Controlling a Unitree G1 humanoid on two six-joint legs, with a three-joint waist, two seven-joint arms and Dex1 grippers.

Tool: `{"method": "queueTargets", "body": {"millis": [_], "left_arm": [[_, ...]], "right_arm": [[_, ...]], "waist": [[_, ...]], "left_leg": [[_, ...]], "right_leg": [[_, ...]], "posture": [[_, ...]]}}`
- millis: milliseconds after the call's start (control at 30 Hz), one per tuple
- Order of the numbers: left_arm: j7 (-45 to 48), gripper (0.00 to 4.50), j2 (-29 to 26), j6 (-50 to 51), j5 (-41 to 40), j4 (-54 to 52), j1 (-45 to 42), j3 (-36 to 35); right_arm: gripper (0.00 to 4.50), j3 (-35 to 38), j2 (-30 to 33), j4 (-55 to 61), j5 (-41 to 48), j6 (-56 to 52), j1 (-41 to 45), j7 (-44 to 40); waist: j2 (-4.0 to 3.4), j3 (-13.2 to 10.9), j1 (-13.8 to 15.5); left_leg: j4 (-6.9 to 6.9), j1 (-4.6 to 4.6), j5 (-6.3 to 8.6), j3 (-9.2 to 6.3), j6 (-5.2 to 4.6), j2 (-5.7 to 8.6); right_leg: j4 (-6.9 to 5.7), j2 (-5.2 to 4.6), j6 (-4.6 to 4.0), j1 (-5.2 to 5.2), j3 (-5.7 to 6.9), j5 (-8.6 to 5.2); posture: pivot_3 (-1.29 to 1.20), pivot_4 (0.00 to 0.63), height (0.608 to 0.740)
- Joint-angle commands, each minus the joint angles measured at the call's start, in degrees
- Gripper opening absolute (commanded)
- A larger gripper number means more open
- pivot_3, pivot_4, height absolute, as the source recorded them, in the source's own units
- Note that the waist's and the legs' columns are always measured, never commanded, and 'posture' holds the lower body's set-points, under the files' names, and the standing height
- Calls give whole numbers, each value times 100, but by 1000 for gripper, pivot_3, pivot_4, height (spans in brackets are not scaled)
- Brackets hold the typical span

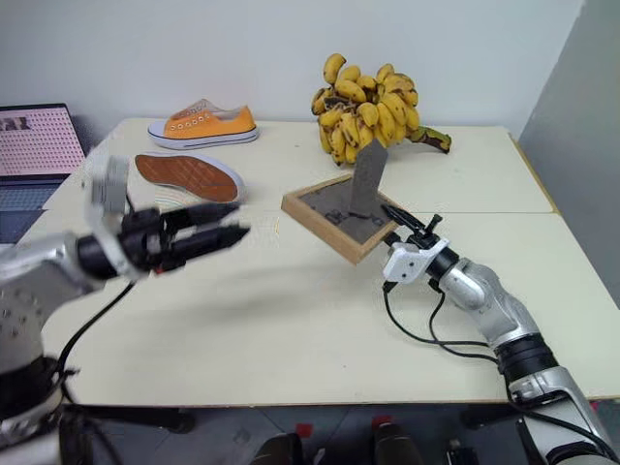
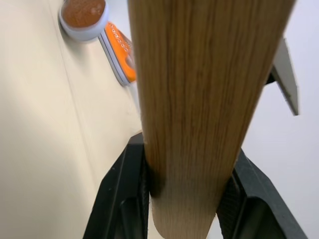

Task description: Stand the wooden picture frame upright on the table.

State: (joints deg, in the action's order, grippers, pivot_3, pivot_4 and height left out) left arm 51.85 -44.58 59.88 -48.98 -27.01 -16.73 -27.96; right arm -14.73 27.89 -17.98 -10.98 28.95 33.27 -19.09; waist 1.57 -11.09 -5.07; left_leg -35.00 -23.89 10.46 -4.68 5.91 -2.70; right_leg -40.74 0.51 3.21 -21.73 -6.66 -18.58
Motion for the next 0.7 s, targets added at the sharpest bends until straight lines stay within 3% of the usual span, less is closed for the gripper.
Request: {"method": "queueTargets", "body": {"millis": [33,267,700], "left_arm": [[78,3292,-235,-646,439,-681,1102,-472],[-387,3292,-80,-987,430,-830,1803,-640],[-791,3292,-309,-875,-143,-810,1521,-566]], "right_arm": [[1492,220,-431,681,2252,-1510,-9,-1601],[1492,217,-965,813,3843,-3985,-134,-2905],[1492,399,-1664,-204,3481,-4204,-366,-2959]], "waist": [[6,-2,35],[9,-1,191],[8,-2,163]], "left_leg": [[0,5,0,-5,0,0],[-1,13,1,-31,-1,5],[7,9,3,-30,0,-3]], "right_leg": [[0,0,-3,7,4,-2],[18,-3,-7,33,30,-6],[25,7,-12,24,33,-10]], "posture": [[0,150,740],[0,150,740],[0,150,740]]}}
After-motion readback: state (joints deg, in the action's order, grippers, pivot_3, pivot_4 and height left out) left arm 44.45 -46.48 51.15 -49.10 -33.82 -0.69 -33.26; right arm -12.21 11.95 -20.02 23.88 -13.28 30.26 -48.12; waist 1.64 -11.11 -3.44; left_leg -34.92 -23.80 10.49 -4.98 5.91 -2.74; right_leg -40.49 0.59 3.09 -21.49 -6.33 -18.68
